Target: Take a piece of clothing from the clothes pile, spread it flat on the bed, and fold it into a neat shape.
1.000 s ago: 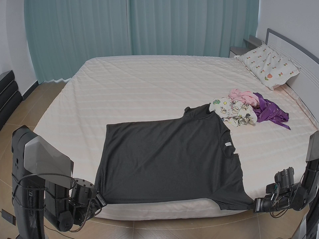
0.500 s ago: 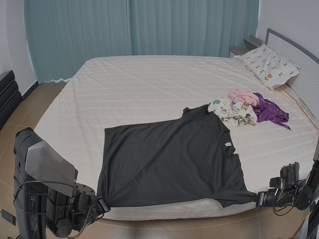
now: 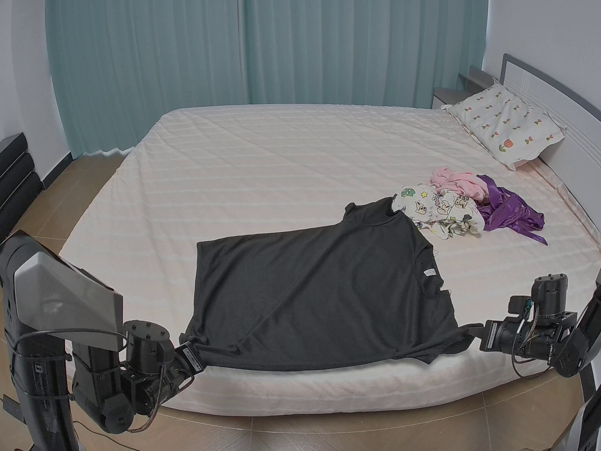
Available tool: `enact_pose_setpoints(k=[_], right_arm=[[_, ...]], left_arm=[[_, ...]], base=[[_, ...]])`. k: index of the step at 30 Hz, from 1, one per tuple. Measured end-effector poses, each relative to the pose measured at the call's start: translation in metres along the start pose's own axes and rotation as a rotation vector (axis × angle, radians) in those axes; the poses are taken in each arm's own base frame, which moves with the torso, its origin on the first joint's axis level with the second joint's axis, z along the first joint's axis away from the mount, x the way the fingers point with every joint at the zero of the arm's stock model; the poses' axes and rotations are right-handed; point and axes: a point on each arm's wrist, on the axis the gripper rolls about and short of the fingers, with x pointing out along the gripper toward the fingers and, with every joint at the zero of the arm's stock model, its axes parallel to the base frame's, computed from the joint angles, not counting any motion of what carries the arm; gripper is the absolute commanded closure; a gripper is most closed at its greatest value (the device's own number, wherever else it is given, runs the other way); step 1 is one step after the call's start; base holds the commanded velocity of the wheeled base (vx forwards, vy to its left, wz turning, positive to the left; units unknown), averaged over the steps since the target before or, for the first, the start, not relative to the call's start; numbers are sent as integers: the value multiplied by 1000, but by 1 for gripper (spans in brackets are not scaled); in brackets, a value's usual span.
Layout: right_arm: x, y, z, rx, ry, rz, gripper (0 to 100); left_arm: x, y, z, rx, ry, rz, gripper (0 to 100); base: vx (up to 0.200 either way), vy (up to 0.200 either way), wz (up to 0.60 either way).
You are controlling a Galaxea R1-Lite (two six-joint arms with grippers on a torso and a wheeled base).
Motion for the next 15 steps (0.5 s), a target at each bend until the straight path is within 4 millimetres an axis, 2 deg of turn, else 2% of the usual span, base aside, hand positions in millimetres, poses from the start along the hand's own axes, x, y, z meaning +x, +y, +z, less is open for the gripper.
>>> enact_pose_setpoints(k=[9,15], right_arm=[[15,10,26,-27,-86,41,100],[25,14,37,-35,-100,52,100]], left_arm=[[23,-5,13,4,64,105,100],[28,-11,23,14,141,191,100]], base=[[0,0,0],[0,0,0]])
